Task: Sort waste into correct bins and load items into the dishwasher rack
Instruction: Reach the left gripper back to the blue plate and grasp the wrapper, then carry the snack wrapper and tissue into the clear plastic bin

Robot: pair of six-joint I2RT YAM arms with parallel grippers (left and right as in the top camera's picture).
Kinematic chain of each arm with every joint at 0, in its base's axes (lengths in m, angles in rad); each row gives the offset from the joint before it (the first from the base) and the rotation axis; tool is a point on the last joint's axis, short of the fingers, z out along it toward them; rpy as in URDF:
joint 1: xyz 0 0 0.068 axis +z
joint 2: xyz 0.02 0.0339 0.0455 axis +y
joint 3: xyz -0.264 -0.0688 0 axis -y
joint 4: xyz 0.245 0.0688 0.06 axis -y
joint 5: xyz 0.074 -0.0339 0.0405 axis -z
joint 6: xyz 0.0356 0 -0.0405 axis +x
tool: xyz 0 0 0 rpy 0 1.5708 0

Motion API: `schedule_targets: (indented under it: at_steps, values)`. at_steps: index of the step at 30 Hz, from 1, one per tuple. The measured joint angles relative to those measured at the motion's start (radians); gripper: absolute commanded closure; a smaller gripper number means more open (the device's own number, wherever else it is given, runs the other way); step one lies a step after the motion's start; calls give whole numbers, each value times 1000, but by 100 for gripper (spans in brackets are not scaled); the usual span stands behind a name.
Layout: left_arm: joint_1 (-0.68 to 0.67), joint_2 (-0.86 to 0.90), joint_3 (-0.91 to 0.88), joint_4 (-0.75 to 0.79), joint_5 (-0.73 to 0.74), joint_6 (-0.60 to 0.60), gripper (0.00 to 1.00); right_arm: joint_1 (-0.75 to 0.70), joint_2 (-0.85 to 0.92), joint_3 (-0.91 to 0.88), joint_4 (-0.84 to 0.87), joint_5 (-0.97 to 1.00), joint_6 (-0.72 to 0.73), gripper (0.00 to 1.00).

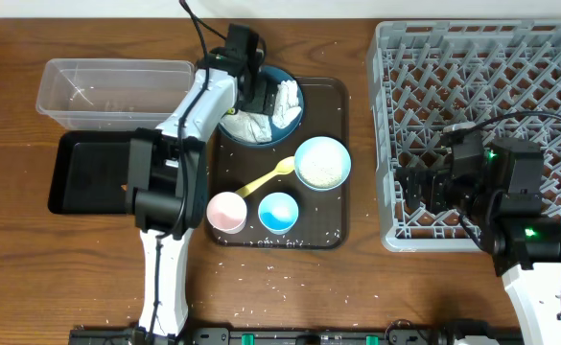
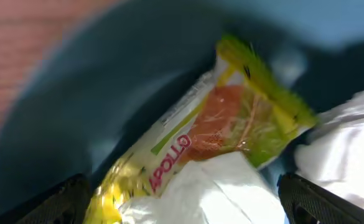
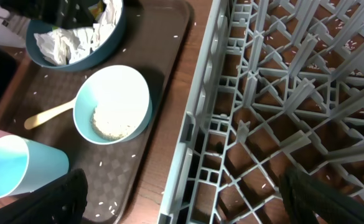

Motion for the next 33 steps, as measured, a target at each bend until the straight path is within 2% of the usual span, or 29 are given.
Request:
schedule_targets:
  at_steps: [1,2,6,7,11,12,15,22,29,33]
  values:
    - [0,11,0,-2,0,1,0,0,0,0,0,0,0,3]
    - [0,17,1,0,2,4,5,0,0,0,0,0,0,4]
    - [-5,19,3,-3,6,1,50,0,0,0,0,0,0,4]
    - [-5,19,3,-3,7,0,59,0,0,0,0,0,0,3]
    - [-5,19,3,-2,4,3,86,0,0,0,0,0,0,3]
    - [-5,19,3,-2,3,6,89,0,0,0,0,0,0,3]
    - [-5,19,3,-2,1,-8,94,0,0,0,0,0,0,3]
    - [1,-26,3,-26,0,-107,94,0,0,0,0,0,0,3]
    - [61,-271,3,-23,-5,-217,94,0,0,0,-1,0,0,3]
    - [142,-383,26,-20,-76,-241,94,0,0,0,0,0,0,3]
